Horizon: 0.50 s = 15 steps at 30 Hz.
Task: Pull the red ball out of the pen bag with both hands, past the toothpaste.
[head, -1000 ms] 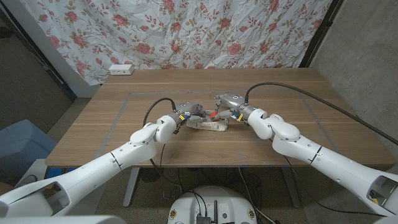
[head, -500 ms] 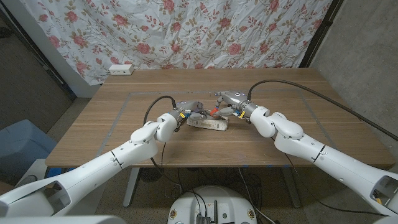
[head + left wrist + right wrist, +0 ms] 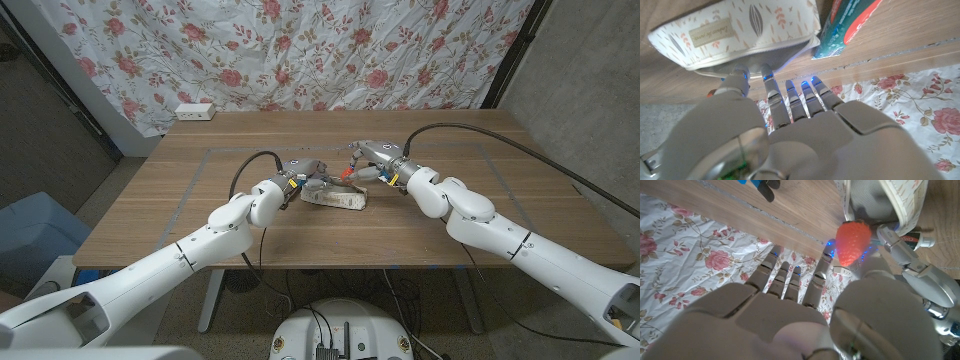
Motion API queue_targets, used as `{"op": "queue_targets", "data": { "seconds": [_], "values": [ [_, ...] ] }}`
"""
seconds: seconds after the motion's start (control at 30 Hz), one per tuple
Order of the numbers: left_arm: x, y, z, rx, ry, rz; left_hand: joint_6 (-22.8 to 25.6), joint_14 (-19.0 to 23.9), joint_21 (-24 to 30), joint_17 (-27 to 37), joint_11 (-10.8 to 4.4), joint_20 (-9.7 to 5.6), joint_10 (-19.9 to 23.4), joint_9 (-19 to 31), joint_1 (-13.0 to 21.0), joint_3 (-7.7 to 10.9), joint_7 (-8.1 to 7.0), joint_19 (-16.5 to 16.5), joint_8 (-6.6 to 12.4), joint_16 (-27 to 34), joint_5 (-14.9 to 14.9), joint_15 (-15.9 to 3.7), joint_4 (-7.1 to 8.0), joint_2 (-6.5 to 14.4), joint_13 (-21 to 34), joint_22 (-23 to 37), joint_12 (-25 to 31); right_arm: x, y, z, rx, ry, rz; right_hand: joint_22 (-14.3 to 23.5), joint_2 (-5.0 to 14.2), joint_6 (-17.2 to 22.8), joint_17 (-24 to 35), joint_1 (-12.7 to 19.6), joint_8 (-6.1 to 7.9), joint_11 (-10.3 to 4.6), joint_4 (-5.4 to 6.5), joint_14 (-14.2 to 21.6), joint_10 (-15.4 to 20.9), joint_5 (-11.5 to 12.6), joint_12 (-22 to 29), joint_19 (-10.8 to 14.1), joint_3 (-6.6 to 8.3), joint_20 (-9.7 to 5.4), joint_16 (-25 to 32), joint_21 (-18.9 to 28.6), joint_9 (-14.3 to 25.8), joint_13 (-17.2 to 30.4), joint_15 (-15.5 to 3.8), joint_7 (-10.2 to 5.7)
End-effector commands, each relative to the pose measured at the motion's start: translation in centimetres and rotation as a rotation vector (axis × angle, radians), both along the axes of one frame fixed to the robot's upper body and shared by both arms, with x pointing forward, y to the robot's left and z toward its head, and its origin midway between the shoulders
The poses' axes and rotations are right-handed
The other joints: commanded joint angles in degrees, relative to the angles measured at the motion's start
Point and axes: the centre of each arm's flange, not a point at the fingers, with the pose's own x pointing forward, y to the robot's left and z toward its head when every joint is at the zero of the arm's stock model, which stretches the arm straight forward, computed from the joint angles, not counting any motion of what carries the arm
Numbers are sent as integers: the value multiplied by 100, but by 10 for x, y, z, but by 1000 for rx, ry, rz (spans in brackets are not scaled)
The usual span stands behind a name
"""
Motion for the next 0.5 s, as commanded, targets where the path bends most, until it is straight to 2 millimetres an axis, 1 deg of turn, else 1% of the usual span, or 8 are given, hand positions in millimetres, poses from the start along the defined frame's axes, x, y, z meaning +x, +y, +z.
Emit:
{"op": "queue_targets", "data": {
  "seconds": [0.03, 0.37, 0.5],
  "values": [
    [-10, 2, 7, 3, -29, -5, 15, 75, 31, 1, 18, 19, 71, 34, 78, 58, 9, 45, 0, 32, 2, -112, 18, 46, 31, 17, -2, -5, -9, 9, 29, -21, 0, 3, 25, 44, 16, 79, 38, 8, 13, 47, 66, 19, 18, 10, 7, 17, 41, 11, 31, 16, 9, 7],
    [-13, 8, 15, -48, -49, -2, -67, 118, 28, 7, 4, 14, 44, 46, 48, 77, 8, 67, -41, 29, -4, -110, 67, 141, 36, 20, -30, -5, -22, 16, 69, -30, -24, 3, 33, 46, 20, 89, 45, 10, 15, 54, 88, 21, 17, 13, 9, 17, 45, 9, 30, 16, 9, -12],
    [-12, 13, 18, -69, -41, 0, -187, 20, 1, 14, 57, -8, -74, 55, -104, 38, -1, 26, -83, -23, -25, -55, 136, 163, 41, 23, -89, -3, -28, 18, 84, -30, -40, 3, 35, 39, 21, 91, 45, 6, 16, 51, 88, 21, 14, 14, 8, 16, 44, 9, 30, 16, 15, -13]
  ]
}}
